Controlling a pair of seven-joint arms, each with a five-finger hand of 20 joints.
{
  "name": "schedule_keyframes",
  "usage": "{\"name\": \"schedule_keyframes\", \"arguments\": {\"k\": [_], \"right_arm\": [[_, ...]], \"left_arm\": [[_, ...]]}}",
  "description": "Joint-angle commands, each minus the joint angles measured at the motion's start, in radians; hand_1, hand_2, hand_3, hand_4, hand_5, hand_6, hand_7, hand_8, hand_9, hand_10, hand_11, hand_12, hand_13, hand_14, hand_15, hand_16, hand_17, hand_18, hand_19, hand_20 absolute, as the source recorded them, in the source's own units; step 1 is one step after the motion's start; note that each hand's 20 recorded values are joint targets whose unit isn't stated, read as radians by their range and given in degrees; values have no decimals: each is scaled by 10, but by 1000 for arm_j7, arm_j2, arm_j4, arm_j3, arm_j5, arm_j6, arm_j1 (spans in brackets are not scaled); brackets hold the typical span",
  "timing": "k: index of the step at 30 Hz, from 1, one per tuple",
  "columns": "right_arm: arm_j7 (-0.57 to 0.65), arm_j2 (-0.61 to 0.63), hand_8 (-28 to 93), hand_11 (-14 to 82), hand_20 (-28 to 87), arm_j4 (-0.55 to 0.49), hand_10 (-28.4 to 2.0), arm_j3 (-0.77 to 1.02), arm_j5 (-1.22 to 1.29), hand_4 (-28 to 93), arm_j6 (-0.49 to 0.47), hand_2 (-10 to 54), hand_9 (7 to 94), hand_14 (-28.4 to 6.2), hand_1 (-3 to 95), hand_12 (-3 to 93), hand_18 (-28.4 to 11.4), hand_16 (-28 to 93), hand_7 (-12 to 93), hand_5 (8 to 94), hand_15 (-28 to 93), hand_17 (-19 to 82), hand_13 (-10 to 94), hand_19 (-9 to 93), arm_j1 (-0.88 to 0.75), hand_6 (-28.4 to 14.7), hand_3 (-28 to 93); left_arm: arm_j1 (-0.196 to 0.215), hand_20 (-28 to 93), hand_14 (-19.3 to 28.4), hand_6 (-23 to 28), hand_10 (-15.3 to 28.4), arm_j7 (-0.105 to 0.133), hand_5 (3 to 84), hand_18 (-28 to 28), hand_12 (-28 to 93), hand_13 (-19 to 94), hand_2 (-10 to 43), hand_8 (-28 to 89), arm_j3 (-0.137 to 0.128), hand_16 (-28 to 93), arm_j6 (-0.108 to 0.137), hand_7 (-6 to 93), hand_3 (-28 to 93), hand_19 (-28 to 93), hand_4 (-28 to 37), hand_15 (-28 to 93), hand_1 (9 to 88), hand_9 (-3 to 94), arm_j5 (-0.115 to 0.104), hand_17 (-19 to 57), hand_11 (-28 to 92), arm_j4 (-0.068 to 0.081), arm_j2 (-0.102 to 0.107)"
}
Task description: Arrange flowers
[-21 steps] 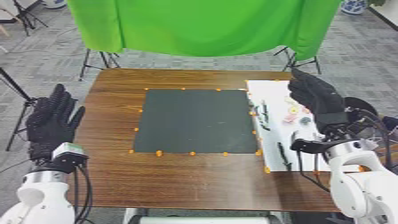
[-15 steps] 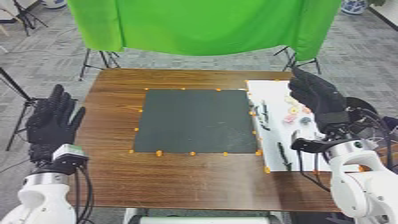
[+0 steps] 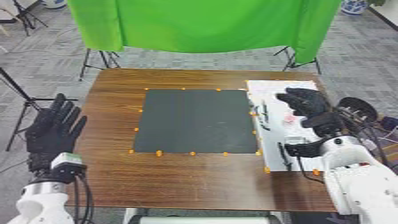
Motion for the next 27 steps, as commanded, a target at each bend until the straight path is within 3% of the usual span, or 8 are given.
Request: {"name": "schedule_keyframes", "arguments": {"k": [1,5,8,17,27], "right_arm": [[209,82,-118,107,217,-86,-174,7,-479,-263,-237,-89,497,-157,180,143,-218,193,133,497,253,135,446,525,-45,-64,798],[276,118,-117,152,238,-104,-182,5,-521,-278,-296,-95,630,-158,181,159,-233,185,139,616,367,196,564,647,-77,-68,747],[314,128,-110,175,257,-116,-185,2,-553,-282,-401,-95,704,-158,179,178,-243,195,145,682,409,228,616,700,-91,-63,678],[403,120,-103,185,262,-103,-188,-81,-527,-283,-603,-95,713,-157,194,193,-250,203,156,691,429,240,625,732,-41,-63,627],[399,88,-105,180,244,-33,-190,-164,-569,-280,-612,-95,695,-162,254,191,-250,193,148,679,416,231,607,721,-35,-65,640]], "left_arm": [[28,64,101,74,128,-10,337,98,23,144,187,-76,-7,-104,-11,67,699,277,-283,185,232,226,1,-46,149,-8,-15],[53,65,113,79,133,-1,350,105,36,165,185,-74,-24,-98,3,76,702,289,-283,205,236,245,-6,-49,162,-16,-14],[62,64,119,82,136,5,358,108,43,173,185,-74,-29,-97,7,79,703,296,-283,216,239,254,-23,-51,166,-18,-9],[64,62,127,88,140,11,374,112,64,188,186,-74,-20,-100,22,99,707,312,-283,240,241,269,-27,-53,182,-18,-6],[63,62,139,92,143,3,380,118,69,200,190,-76,-22,-95,29,105,703,325,-283,267,246,274,-29,-56,189,-18,-7]]}}
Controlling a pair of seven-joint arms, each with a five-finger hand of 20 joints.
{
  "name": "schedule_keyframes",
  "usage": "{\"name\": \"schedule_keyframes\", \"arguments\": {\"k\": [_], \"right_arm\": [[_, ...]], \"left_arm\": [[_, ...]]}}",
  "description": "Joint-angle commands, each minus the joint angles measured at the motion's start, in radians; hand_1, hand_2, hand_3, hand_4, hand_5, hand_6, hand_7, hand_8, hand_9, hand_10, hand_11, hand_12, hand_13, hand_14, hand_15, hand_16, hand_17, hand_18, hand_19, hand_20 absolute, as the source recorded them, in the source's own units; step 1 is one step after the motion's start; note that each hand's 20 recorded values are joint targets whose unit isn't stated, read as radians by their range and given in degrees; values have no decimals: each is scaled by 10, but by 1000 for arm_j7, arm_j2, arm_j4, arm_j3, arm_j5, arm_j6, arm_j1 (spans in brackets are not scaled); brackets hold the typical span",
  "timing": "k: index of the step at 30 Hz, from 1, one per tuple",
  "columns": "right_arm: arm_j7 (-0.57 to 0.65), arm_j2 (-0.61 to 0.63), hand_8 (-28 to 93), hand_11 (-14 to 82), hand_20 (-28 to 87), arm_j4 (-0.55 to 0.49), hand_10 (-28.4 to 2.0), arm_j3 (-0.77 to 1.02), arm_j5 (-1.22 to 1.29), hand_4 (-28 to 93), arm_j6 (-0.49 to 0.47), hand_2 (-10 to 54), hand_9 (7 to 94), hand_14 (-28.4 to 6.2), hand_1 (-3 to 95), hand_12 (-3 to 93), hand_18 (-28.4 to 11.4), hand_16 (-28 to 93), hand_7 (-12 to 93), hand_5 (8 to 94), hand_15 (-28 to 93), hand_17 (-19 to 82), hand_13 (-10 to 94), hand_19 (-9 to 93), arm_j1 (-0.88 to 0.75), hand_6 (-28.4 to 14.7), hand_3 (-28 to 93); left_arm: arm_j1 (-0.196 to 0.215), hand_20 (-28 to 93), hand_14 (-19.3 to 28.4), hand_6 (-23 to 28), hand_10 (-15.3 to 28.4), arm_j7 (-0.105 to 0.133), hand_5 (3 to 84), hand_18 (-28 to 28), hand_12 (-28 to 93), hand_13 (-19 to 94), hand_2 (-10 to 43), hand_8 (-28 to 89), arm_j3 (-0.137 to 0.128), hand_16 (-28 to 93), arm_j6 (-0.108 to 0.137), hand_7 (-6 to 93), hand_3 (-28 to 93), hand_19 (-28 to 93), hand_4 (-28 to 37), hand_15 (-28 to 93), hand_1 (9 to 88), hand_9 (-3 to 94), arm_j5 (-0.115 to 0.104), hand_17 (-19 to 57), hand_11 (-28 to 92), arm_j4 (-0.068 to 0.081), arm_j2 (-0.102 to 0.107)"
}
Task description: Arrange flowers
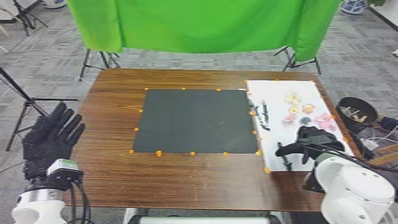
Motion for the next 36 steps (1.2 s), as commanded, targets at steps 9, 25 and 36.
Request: {"name": "schedule_keyframes", "arguments": {"k": [9,25,36], "right_arm": [[-6,-67,-109,199,229,89,-172,-83,-58,-282,-48,-95,703,-146,355,193,-243,194,222,697,409,234,619,722,-29,-40,713],[-42,-106,91,59,214,120,-67,-88,-14,-283,187,-95,909,-42,639,340,-193,410,807,576,184,366,852,671,-77,3,718],[-117,-18,96,219,213,52,-100,-110,-106,-47,510,-95,886,-84,486,501,-182,500,886,577,387,314,798,616,-67,-19,886]], "left_arm": [[29,62,152,93,147,-4,384,124,73,212,193,-76,-8,-86,32,109,705,336,-283,298,248,276,-16,-61,197,-10,-6],[27,64,163,99,157,11,405,130,82,221,198,-83,3,-93,60,142,729,355,-280,348,282,292,-67,-63,227,-13,-3],[33,67,163,100,158,24,408,137,87,228,196,-84,-3,-92,57,147,730,374,-281,365,281,305,-83,-68,240,-13,-1]]}}
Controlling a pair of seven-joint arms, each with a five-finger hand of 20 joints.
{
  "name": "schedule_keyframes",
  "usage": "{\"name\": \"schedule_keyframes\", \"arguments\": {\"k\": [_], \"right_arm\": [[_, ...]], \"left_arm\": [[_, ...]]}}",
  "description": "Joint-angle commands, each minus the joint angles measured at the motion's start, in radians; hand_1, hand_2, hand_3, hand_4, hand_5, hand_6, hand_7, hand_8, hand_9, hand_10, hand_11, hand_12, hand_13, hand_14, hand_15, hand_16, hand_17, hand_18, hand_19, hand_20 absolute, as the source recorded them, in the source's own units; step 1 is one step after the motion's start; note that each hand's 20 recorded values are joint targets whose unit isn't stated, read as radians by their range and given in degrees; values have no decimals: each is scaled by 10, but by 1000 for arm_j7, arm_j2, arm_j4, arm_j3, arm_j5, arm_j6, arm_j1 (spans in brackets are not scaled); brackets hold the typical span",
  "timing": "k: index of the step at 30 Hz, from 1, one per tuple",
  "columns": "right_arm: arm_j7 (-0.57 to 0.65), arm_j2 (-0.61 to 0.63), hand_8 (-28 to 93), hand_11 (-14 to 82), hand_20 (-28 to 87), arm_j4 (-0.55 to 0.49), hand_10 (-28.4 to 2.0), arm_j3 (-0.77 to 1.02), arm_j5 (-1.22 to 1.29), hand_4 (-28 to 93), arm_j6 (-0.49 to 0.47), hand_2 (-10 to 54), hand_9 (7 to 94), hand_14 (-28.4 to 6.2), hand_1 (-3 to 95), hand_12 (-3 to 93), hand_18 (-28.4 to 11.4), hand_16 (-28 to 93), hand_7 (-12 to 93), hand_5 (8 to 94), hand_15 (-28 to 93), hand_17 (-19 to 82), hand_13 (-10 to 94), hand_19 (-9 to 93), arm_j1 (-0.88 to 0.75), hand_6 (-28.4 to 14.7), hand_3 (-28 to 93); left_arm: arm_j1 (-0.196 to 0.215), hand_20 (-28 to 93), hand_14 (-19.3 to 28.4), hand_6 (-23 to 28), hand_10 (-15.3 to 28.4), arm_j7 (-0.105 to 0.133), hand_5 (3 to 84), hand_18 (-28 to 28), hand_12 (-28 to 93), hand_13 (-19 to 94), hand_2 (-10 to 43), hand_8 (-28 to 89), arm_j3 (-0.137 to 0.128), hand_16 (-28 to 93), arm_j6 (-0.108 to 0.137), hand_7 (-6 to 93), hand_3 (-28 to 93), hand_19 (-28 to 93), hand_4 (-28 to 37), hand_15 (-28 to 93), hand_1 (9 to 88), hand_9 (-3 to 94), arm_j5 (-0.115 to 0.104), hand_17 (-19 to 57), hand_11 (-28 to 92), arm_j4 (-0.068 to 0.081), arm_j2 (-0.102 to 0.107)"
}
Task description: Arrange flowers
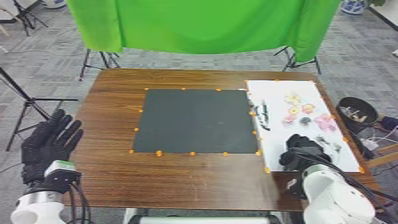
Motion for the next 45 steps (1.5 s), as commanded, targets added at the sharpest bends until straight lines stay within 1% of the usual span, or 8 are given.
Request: {"name": "schedule_keyframes", "arguments": {"k": [1,5,9,16,26,31,36,45], "right_arm": [[-51,68,96,223,213,-28,-102,-62,-96,-42,240,-95,885,-85,484,505,-182,501,887,579,393,314,797,615,-1,-19,889],[41,70,97,227,215,-39,-108,-95,-127,-29,223,-95,886,-86,477,514,-183,503,891,583,410,316,796,613,35,-21,898],[174,55,143,238,215,-77,-98,-87,-76,-73,10,-95,867,-82,468,512,-191,486,827,564,412,319,790,627,52,-13,875],[258,50,-112,329,179,-81,-186,-97,-75,-185,-73,-95,795,-171,240,260,-263,250,307,699,492,294,722,723,59,-75,717],[291,-8,-98,291,169,-53,-191,-116,-2,-229,-274,-95,804,-176,312,255,-273,248,156,758,465,291,724,730,82,-79,701],[310,-17,-92,262,169,-27,-180,-109,2,-264,-293,-95,807,-155,410,238,-265,240,153,753,414,308,740,725,65,-73,757],[281,-30,70,69,148,9,-142,-104,-36,-279,-252,-95,853,-118,563,267,-243,327,169,753,235,381,792,704,29,-60,742],[223,-29,107,32,23,32,-105,-82,-54,-255,-83,-95,895,-68,630,264,-200,324,684,631,185,430,857,872,-39,-2,774]], "left_arm": [[17,67,163,100,158,8,408,137,87,228,196,-84,-5,-92,5,147,730,374,-281,366,281,305,-18,-68,240,-7,-1],[22,67,164,101,158,12,409,138,87,230,196,-84,-3,-92,7,147,729,374,-282,367,281,305,-20,-68,242,-9,-2],[27,68,163,101,157,17,410,138,87,231,196,-84,-4,-91,12,147,730,374,-282,371,280,306,-22,-68,242,-11,3],[21,68,164,100,159,15,411,139,91,231,195,-85,-8,-91,14,148,730,375,-282,374,280,309,-22,-67,248,-8,10],[13,69,165,100,160,1,411,139,92,231,195,-85,0,-91,5,150,730,374,-283,379,279,311,-18,-66,249,-3,12],[12,70,166,100,161,-2,411,139,93,231,195,-85,-3,-92,2,151,731,372,-283,381,279,312,-15,-66,249,-1,11],[15,70,166,100,161,-1,411,139,93,231,195,-85,-4,-92,3,150,729,372,-283,382,280,313,-16,-66,250,-2,8],[19,71,165,100,161,9,410,139,94,231,183,-85,-1,-91,18,151,730,372,-279,384,287,313,-29,-65,251,-6,6]]}}
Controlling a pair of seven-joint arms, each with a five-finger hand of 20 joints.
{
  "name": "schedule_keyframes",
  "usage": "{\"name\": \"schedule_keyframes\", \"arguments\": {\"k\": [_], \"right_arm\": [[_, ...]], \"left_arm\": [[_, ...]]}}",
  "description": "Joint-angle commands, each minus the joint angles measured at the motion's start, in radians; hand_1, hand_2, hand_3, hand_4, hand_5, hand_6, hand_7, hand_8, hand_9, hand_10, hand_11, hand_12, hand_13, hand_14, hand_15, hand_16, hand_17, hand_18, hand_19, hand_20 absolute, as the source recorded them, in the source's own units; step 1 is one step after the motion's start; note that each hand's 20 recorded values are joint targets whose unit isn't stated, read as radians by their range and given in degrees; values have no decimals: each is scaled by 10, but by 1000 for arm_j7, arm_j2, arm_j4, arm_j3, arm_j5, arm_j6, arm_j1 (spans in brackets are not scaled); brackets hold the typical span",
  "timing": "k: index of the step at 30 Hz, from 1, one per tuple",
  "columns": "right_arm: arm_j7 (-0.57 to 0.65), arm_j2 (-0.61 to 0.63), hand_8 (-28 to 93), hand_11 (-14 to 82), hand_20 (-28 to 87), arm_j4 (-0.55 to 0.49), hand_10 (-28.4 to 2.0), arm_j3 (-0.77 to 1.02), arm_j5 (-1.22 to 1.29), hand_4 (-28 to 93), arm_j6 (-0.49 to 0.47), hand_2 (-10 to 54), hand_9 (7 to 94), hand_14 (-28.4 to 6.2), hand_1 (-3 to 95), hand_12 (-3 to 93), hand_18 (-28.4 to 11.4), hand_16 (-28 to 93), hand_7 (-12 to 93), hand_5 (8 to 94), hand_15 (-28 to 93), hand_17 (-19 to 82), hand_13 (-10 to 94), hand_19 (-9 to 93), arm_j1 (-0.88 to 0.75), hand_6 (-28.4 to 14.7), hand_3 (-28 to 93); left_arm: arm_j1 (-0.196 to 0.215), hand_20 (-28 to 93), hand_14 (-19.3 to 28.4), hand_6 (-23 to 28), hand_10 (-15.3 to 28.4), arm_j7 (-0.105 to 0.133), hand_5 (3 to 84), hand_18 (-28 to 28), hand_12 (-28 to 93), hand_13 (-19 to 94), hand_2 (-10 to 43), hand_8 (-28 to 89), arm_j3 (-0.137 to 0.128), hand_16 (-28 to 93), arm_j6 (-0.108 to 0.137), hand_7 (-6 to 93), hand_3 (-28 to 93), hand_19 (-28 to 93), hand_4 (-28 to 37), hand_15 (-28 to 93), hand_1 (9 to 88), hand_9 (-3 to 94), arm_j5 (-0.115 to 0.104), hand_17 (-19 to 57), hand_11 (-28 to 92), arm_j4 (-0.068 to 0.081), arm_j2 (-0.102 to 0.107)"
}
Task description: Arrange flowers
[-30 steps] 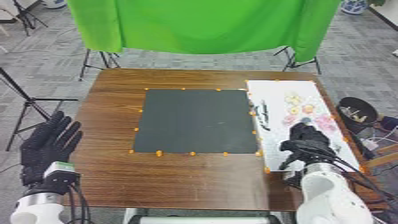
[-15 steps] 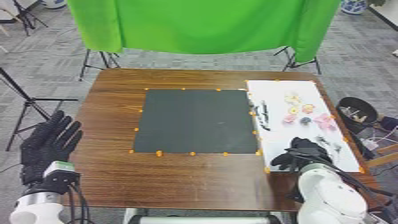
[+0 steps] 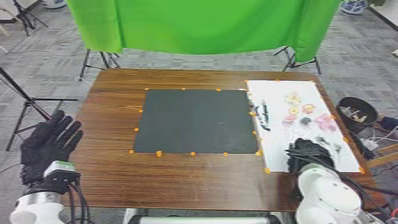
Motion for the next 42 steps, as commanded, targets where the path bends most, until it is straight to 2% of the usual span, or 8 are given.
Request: {"name": "schedule_keyframes", "arguments": {"k": [1,9,16,25,27,30,33,42], "right_arm": [[-48,3,102,31,22,56,-103,-5,-10,-253,155,-95,900,-67,629,269,-199,328,690,630,185,431,860,875,-116,-2,775],[-115,62,71,113,-5,41,-72,-25,-150,-162,491,-95,937,-57,570,367,-199,477,758,636,199,391,905,930,-129,-20,856],[-126,93,56,152,-34,18,-72,-41,-203,-118,618,-95,937,-55,540,376,-197,509,769,653,211,370,912,930,-117,-12,889],[-184,123,53,163,-19,-2,-72,-137,-71,-102,653,-95,937,-56,524,377,-197,517,774,654,214,369,913,913,57,-10,899],[-224,111,54,162,-15,17,-72,-191,-68,-103,633,-95,937,-56,524,378,-197,519,774,653,216,368,913,911,145,-10,899],[-256,72,56,159,-10,48,-71,-305,-26,-101,634,-95,937,-55,523,381,-197,520,774,651,217,363,912,907,299,-11,898],[-272,5,56,158,-5,84,-71,-398,29,-100,617,-95,937,-54,523,382,-196,520,775,650,217,362,912,902,426,-11,898],[-245,-231,62,157,10,232,-74,-541,232,-94,555,-95,937,-53,520,383,-202,517,773,644,221,359,910,895,641,-12,896]], "left_arm": [[10,72,165,100,161,1,410,139,94,231,182,-85,0,-92,9,152,730,372,-278,384,287,313,-13,-65,250,-2,-6],[13,73,165,101,159,4,410,139,96,232,170,-86,5,-92,-3,154,727,375,-273,391,297,312,-22,-65,255,-2,-9],[21,75,165,101,159,9,410,140,95,232,168,-86,0,-93,-3,155,726,377,-272,394,298,312,-23,-66,255,-6,-10],[47,75,166,100,159,17,410,141,94,232,170,-88,-15,-93,-2,155,724,378,-273,393,296,312,-33,-67,254,-4,10],[74,75,165,100,158,22,408,141,94,231,172,-87,-27,-93,1,155,724,377,-273,392,294,311,-78,-67,253,-10,20],[123,74,164,100,159,21,406,141,94,230,173,-88,-63,-93,11,153,724,376,-275,388,290,309,-53,-67,252,-22,14],[148,74,164,99,159,35,404,142,94,230,173,-87,-86,-91,14,151,726,375,-276,387,284,309,-74,-67,249,-30,16],[122,76,164,98,158,28,403,142,97,231,176,-86,-54,-87,27,150,728,370,-282,383,274,308,-90,-67,246,-15,28]]}}
